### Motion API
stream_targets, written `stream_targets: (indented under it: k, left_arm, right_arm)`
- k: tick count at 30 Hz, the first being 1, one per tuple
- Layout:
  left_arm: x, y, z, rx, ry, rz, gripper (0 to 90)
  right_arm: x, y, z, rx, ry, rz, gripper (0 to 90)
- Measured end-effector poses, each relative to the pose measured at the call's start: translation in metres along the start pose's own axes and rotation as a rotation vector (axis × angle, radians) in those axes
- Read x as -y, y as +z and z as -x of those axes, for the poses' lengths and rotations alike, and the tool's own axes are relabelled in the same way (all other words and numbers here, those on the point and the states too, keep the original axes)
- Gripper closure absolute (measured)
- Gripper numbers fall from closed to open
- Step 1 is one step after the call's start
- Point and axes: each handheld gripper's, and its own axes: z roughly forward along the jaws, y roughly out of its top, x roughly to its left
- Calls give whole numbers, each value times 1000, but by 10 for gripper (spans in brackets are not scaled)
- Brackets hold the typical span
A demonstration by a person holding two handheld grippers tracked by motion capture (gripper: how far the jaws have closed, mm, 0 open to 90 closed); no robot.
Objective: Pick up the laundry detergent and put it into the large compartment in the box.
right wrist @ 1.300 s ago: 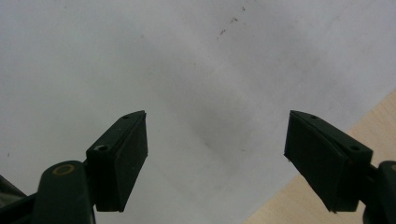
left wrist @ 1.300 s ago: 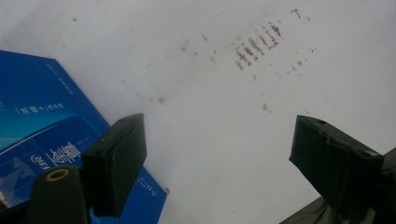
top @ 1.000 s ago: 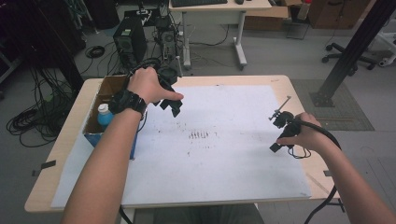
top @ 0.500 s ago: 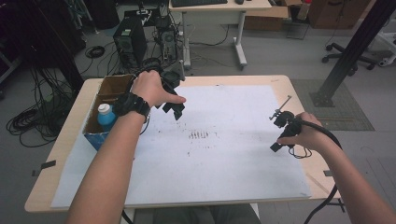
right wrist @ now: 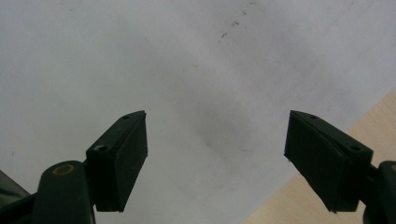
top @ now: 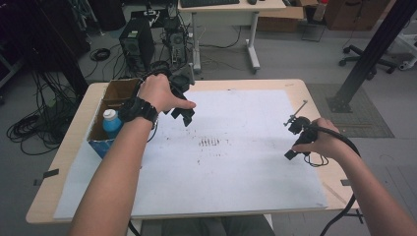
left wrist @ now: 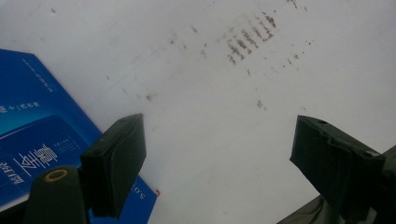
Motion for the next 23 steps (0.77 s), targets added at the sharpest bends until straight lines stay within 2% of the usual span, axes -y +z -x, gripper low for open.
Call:
stream_targets:
  k: [23]
  left_arm:
    - [0,0,4,-2,5,-9,183]
  right_arm:
    - [2,1,-1,-1,4,2,215]
